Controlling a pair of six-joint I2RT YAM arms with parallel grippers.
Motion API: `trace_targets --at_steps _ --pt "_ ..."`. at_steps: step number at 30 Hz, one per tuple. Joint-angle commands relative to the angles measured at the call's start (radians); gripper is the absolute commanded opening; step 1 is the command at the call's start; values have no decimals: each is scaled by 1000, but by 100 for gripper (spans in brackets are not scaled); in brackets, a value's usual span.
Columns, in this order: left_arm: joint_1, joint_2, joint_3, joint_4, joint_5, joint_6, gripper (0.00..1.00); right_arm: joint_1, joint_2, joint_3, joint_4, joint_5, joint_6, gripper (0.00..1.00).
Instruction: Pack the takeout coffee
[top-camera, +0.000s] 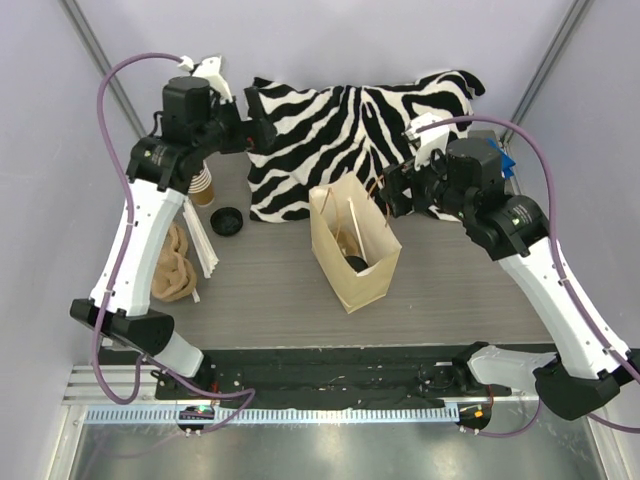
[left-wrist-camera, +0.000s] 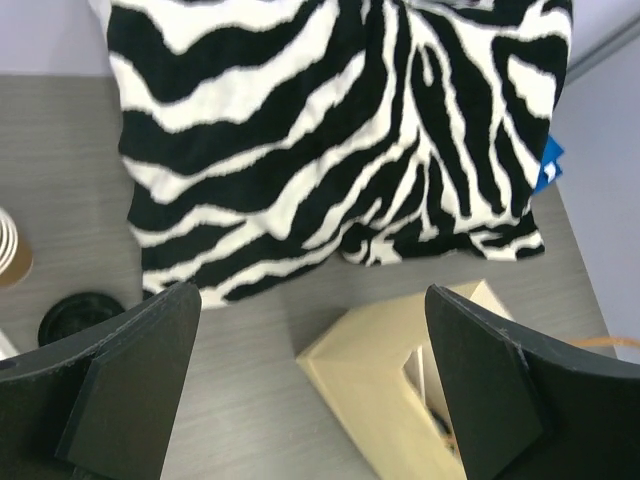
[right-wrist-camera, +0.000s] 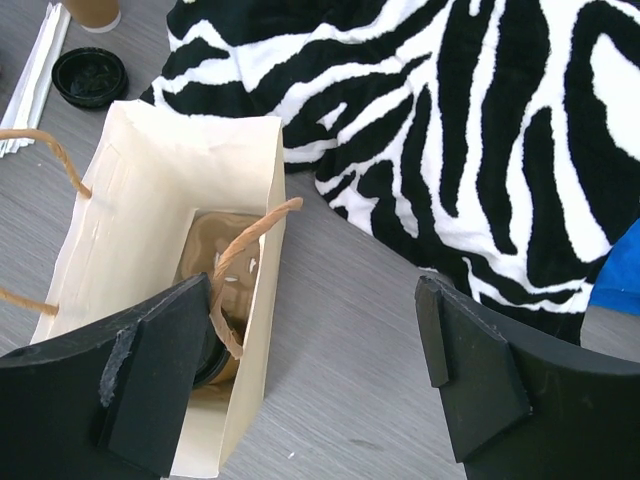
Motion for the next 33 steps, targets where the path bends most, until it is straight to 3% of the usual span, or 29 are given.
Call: trace_targets --at_steps 1,7,9,12,17,19,20,24,33 --pt "106 11 19 -227 216 29 100 -25 -56 -8 25 -13 46 91" --pt "283 -70 -215 -269 513 38 100 -108 -129 -83 14 -73 110 92" --pt "309 -74 -235 -331 511 104 100 -143 -157 -117 9 -84 123 93" --pt "312 -61 -246 -429 486 246 100 -228 -212 -175 8 -108 176 93" --pt "312 -94 -382 -427 401 355 100 -358 -323 -325 -7 -108 230 95" --pt "306 -117 -453 -398 365 371 100 -381 -349 -359 -21 -102 233 95" --pt "294 -141 -478 -358 283 377 100 -389 -363 -399 -20 -84 233 95" --pt "164 -178 -576 -306 91 395 99 -461 -423 -473 -20 -32 244 95" --pt "127 -305 -682 -249 72 392 100 -492 -538 -514 -41 -65 216 95"
